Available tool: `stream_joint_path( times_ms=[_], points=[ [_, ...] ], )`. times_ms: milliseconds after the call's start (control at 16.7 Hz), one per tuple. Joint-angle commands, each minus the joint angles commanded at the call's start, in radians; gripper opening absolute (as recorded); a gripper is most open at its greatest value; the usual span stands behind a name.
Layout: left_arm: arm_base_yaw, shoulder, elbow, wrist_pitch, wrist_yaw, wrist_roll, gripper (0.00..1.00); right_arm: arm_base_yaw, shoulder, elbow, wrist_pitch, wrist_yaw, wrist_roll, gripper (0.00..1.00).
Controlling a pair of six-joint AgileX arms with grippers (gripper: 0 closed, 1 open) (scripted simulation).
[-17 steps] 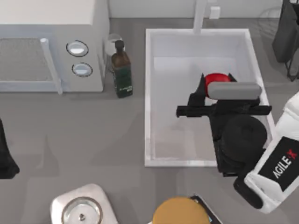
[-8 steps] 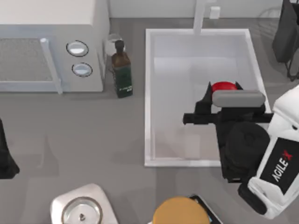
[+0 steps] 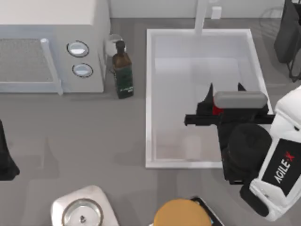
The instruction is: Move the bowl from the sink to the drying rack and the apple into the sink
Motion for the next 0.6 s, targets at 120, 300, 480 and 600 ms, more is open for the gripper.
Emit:
stream_joint_path(
  times_ms=[120,300,480,600],
  points=[
    [0.0,0.0,0.0,0.0,0.0,0.0,1.0,0.0,0.0,0.0,0.0,0.0,0.0,0.9],
    [0.0,0.0,0.0,0.0,0.0,0.0,1.0,0.0,0.0,0.0,0.0,0.0,0.0,1.0],
    [0.0,0.0,0.0,0.0,0.0,0.0,1.0,0.0,0.0,0.0,0.0,0.0,0.0,1.0],
    [0.0,0.0,0.0,0.0,0.0,0.0,1.0,0.0,0.0,0.0,0.0,0.0,0.0,1.0]
  ],
)
